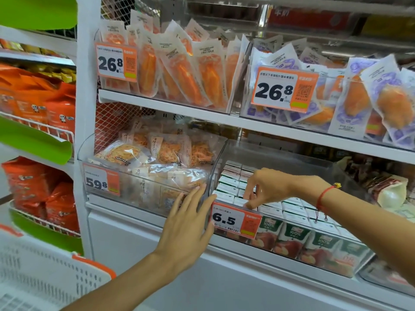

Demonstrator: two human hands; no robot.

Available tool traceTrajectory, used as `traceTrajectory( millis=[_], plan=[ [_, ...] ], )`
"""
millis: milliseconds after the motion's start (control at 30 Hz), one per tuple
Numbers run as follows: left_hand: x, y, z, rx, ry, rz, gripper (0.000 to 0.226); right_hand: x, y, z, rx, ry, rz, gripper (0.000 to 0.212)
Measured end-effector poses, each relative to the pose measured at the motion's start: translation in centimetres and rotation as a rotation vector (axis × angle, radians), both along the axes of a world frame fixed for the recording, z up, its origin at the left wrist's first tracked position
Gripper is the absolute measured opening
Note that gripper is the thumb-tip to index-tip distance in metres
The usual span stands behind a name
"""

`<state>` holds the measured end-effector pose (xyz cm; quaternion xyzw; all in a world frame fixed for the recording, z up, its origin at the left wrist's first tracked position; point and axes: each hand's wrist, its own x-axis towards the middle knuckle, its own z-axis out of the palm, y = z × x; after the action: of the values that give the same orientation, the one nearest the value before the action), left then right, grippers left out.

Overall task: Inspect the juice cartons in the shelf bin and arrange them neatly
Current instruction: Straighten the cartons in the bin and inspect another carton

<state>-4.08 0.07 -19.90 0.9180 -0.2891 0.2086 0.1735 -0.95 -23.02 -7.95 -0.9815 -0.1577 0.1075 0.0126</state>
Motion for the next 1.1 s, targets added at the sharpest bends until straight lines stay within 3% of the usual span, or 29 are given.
traceTrajectory(
  millis=[233,433,600,733,800,900,967,1100],
  plan=[
    [-0.1,0.0,0.3,-0.055,0.026,-0.035,0.058,-1.6,-0.2,1.2,0.084,-0.235,-0.008,0.028],
    [-1.8,-1.4,3.9,-0.608,0.248,-0.103,0.054,-6.0,-0.5,3.7,0.456,-0.535,-0.077,0.018],
    [-4.3,-2.2,8.0,-0.702,0.389,-0.265,0.055,-10.4,1.4,3.3,0.744,-0.685,-0.145,0.015],
    [-7.1,-2.2,8.4,-0.676,0.527,-0.372,0.039,-13.4,4.1,0.4,0.913,-0.662,-0.210,0.006],
    [-8.2,-2.0,7.7,-0.725,0.641,-0.415,0.029,-14.4,5.1,-1.3,1.063,-0.606,-0.263,0.016],
    [-8.4,-1.8,6.6,-0.818,0.814,-0.416,0.025,-14.8,5.5,-3.4,1.301,-0.331,-0.405,0.038],
    [-8.2,-1.6,5.9,-0.864,0.937,-0.378,0.020,-14.6,5.1,-4.2,1.390,-0.109,-0.486,0.038],
    [-8.5,-1.7,4.0,-0.894,1.099,-0.273,0.020,-15.2,4.3,-6.6,1.340,0.082,-0.483,0.041]
  ],
)
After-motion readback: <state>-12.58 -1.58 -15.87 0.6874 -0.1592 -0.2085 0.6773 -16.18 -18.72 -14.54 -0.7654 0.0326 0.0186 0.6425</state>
